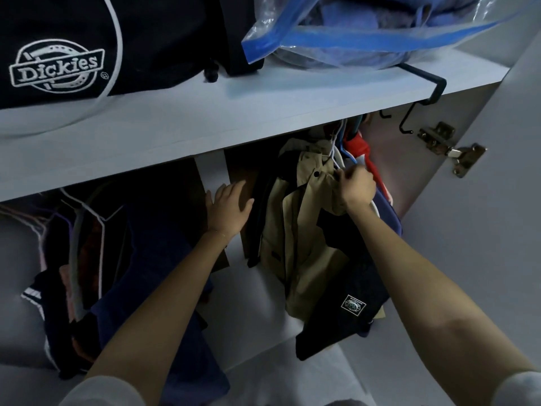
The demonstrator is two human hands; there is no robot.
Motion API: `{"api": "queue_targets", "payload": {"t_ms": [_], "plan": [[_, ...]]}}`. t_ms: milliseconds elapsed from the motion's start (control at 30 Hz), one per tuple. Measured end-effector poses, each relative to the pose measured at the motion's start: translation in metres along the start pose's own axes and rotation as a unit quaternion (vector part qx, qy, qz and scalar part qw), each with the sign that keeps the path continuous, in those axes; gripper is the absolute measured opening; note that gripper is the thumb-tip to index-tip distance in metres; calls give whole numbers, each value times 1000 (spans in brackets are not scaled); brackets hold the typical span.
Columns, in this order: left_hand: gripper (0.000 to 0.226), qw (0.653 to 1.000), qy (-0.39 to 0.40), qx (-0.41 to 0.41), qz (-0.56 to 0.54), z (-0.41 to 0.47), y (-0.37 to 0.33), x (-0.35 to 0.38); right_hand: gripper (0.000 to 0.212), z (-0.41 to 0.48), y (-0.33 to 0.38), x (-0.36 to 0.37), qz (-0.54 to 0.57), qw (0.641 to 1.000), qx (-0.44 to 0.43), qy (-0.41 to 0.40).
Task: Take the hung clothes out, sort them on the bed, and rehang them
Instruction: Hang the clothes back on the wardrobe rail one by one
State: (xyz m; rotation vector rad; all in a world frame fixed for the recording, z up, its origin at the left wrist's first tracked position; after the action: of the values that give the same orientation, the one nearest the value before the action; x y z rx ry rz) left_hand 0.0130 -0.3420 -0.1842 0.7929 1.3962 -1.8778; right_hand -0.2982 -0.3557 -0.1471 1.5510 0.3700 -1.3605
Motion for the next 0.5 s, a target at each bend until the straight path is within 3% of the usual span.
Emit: {"api": "queue_targets", "payload": {"t_ms": [133, 333, 500], "plan": [[54, 1000, 16, 19, -5, 0, -8, 12, 25, -14, 4, -3, -11, 1000, -24, 2], [58, 997, 45, 57, -2, 1, -32, 42, 16, -45, -10, -18, 42, 989, -131, -54], [61, 992, 71, 102, -26, -13, -63, 76, 44, -77, -36, -27, -44, 981, -175, -69]]}}
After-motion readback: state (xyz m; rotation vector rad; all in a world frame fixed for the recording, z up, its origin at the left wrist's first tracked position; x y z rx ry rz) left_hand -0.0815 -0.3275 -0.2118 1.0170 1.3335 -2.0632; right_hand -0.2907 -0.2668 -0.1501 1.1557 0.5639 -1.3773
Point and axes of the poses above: each hand's wrist, its own z-axis towards the middle knuckle, its own x-axis out of the palm, y = z × x, the point moved 5 cm from there along z, towards the middle knuckle, and after that the axes turned 12 degrees about -z, right-handed, at the moved point
